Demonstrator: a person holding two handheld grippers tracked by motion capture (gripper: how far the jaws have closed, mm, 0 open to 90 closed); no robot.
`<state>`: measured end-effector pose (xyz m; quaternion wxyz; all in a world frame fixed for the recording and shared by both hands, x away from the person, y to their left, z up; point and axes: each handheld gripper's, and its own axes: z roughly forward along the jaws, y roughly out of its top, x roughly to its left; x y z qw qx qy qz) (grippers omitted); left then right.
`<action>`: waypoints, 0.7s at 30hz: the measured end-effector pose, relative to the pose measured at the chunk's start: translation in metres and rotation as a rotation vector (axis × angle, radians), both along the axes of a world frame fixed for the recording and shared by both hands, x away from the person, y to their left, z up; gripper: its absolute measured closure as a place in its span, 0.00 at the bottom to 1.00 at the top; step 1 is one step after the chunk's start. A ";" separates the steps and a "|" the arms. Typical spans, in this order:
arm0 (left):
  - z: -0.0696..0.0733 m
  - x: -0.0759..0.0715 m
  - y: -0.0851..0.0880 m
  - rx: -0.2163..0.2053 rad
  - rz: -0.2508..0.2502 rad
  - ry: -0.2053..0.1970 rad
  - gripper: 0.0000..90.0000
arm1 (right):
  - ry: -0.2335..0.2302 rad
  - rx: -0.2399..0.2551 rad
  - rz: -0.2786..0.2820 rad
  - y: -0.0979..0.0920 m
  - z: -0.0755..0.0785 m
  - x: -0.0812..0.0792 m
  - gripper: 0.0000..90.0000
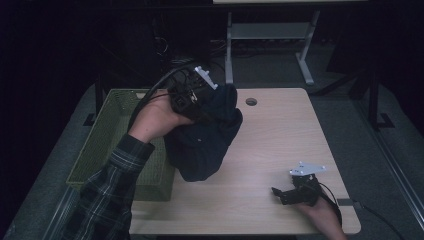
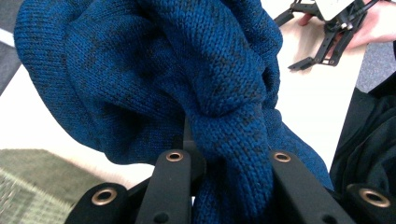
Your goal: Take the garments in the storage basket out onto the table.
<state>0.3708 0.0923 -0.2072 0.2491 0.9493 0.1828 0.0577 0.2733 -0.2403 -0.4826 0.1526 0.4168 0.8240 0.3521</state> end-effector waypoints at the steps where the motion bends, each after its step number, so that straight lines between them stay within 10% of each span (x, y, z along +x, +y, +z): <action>1: -0.002 0.001 -0.003 -0.001 -0.005 0.002 0.87 | 0.001 0.000 0.000 0.000 0.000 0.000 0.04; 21: -0.049 0.005 -0.070 0.017 -0.052 0.061 0.87 | 0.000 0.000 0.001 0.000 0.000 0.000 0.04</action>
